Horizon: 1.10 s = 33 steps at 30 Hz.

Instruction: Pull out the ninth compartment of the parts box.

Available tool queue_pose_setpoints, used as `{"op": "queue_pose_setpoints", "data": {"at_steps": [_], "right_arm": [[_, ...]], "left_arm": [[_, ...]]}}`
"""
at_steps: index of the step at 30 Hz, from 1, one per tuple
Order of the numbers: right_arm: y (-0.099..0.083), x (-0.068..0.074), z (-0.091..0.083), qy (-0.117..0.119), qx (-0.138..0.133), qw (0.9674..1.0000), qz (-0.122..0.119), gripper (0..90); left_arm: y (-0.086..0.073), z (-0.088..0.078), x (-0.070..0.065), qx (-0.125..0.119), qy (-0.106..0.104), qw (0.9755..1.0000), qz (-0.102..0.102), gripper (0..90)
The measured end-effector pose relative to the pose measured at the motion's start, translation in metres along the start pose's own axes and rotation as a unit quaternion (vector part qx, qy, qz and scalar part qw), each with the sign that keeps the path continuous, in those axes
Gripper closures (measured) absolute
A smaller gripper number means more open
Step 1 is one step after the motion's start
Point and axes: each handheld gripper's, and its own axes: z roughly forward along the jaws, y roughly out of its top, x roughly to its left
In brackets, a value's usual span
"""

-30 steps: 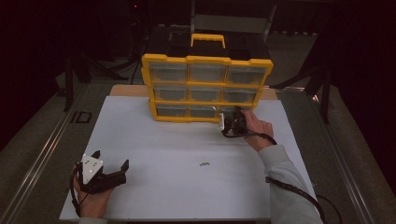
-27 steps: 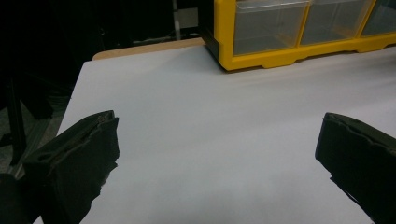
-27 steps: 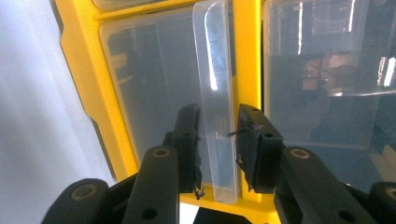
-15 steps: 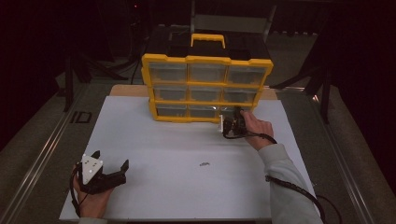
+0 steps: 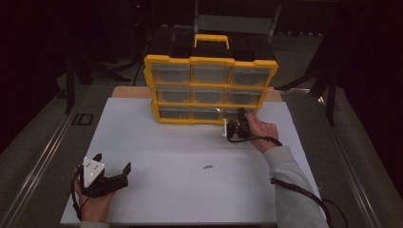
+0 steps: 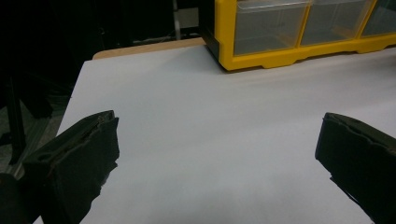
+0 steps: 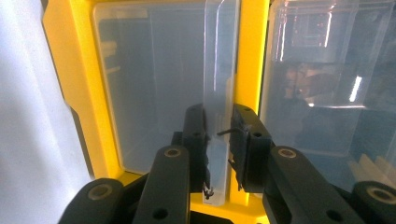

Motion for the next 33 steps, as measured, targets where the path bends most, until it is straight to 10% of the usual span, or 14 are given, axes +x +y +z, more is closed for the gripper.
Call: {"op": "queue_pose_setpoints", "data": {"at_steps": [33], "right_arm": [[-0.0002,0.0012,-0.0057,0.003,-0.005,1.0000,-0.005,75.7]], "left_arm": [[0.0000,-0.0002,-0.0002,0.001,0.001,1.0000,0.002,0.3]]}}
